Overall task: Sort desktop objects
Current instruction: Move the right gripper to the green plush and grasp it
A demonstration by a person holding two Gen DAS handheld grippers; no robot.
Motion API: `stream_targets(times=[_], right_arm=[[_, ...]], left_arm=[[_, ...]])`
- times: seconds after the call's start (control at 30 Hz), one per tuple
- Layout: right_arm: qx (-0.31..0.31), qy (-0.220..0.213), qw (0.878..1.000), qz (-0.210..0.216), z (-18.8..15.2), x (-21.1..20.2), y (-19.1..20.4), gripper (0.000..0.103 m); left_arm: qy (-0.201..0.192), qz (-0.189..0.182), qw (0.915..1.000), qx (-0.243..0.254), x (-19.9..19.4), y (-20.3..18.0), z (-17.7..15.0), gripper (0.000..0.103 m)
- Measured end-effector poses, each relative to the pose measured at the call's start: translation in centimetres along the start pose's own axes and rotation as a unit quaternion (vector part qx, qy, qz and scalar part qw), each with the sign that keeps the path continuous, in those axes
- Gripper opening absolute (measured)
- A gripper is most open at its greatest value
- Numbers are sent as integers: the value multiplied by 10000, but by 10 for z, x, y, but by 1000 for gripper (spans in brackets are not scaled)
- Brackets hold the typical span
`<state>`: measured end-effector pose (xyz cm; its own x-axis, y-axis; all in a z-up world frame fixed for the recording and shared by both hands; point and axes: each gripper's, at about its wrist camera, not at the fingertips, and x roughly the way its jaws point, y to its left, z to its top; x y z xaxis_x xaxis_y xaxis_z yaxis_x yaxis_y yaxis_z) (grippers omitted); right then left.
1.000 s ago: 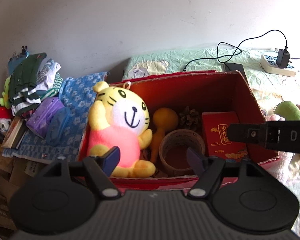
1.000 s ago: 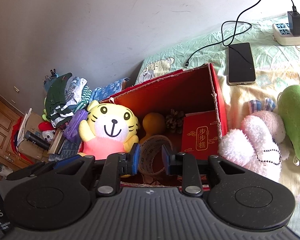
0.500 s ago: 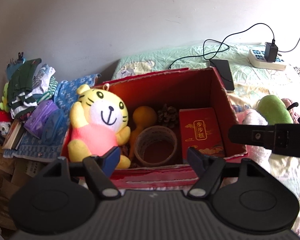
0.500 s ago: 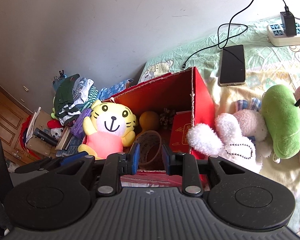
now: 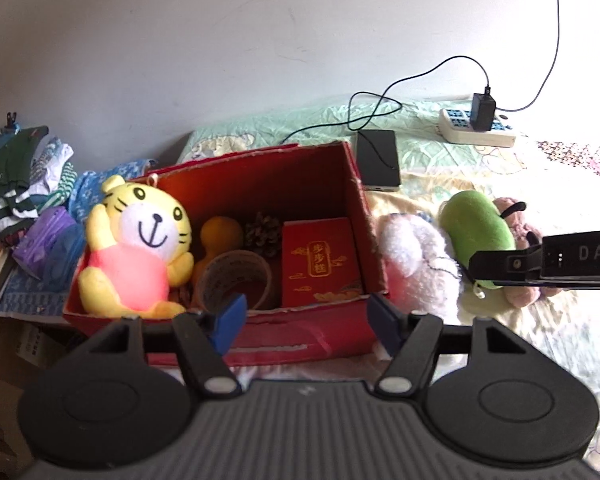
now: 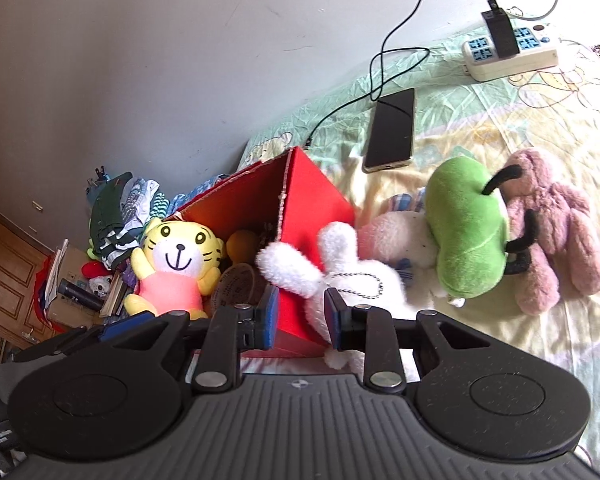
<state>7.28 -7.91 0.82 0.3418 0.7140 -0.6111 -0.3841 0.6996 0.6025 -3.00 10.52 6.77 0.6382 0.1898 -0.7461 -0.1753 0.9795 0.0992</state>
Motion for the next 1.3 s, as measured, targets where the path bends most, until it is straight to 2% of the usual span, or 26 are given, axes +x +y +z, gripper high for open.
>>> stream_targets(times=[0.23,0.4,0.57,0.63,0.77,0.9,1.1,1.2,1.3], right_arm=[[226,144,9994,-214,-3,-10,-44,28],[318,174,9989,-310,-3,-13,-66,29],[549,174,9974,-427,2,-19,-97,29],[617,146,9968,-488,5,-23,-108,29],[822,47,9951,-544,15,-32,-131,29],[743,-3,9955,-589,35,-32,-146,31],[1160,70,9931,-137,63,-18,-166,35],[1197,99,9927,-107,70,-6,-167,39],[1254,-22,9920,-150,75,-3,-171,39]], left_arm=[[51,-856,9963,75,3,-40,-27,68],[314,-1066,9937,101,20,-71,-37,67],[134,-1375,9903,153,21,-94,-27,67],[56,-1379,9902,216,26,-105,-18,67],[40,-1495,9882,322,44,-128,2,73],[55,-1497,9880,387,66,-144,24,77],[210,-1228,9914,407,102,-153,38,78],[382,-1284,9906,268,116,-151,42,76],[343,-1302,9904,330,119,-153,43,76]])
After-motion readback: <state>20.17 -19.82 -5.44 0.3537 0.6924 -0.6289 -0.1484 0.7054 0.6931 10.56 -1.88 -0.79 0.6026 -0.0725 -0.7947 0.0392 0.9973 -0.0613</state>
